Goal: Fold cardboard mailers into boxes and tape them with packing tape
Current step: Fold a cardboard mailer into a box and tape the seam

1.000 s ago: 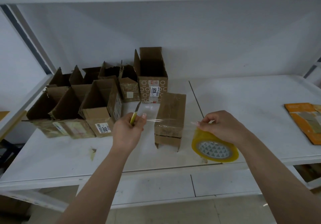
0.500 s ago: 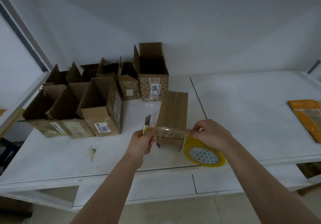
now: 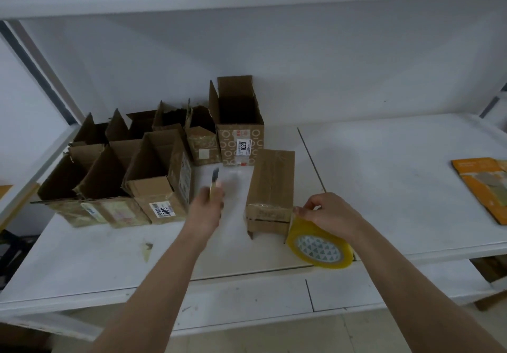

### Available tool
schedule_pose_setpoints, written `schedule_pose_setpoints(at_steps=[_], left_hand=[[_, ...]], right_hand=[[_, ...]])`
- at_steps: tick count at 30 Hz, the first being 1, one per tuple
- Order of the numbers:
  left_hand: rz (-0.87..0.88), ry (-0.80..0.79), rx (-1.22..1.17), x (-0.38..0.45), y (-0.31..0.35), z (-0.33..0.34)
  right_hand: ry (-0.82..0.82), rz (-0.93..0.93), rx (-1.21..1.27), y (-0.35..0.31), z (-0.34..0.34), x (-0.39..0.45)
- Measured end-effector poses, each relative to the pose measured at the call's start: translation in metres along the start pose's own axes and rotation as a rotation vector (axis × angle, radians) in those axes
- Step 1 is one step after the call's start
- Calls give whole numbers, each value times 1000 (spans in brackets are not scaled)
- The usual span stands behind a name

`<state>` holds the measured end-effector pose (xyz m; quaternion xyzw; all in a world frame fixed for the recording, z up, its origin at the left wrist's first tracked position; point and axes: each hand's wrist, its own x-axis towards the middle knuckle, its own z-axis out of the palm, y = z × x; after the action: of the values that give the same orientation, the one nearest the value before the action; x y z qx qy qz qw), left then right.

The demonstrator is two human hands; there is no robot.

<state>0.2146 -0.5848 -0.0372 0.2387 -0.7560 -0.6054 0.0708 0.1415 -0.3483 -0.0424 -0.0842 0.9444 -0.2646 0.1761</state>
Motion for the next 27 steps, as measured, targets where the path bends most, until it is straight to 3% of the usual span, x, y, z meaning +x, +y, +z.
schedule_pose_setpoints(at_steps=[2, 4, 8, 10, 14, 18, 22, 27], left_hand=[[207, -98, 19, -1, 32, -1], [322, -311, 100, -3, 62, 12], [247, -593, 215, 0, 82, 50], [213, -585, 329, 8, 74, 61], [362, -455, 448, 22, 53, 62], [441, -420, 473, 27, 43, 57], [436, -458, 532, 24, 47, 60], [512, -601, 815, 10, 65, 56]], right_hand=[[-9, -5, 32, 1, 0, 0], [-14, -11, 63, 2, 0, 1], [-55, -27, 116, 2, -3, 2], [-120, -23, 186, 4, -8, 0], [-285, -37, 377, 13, -19, -7], [-236, -79, 338, 19, -23, -6], [-156, -72, 61, 28, -23, -2], [-229, -126, 201, 37, -32, -10]])
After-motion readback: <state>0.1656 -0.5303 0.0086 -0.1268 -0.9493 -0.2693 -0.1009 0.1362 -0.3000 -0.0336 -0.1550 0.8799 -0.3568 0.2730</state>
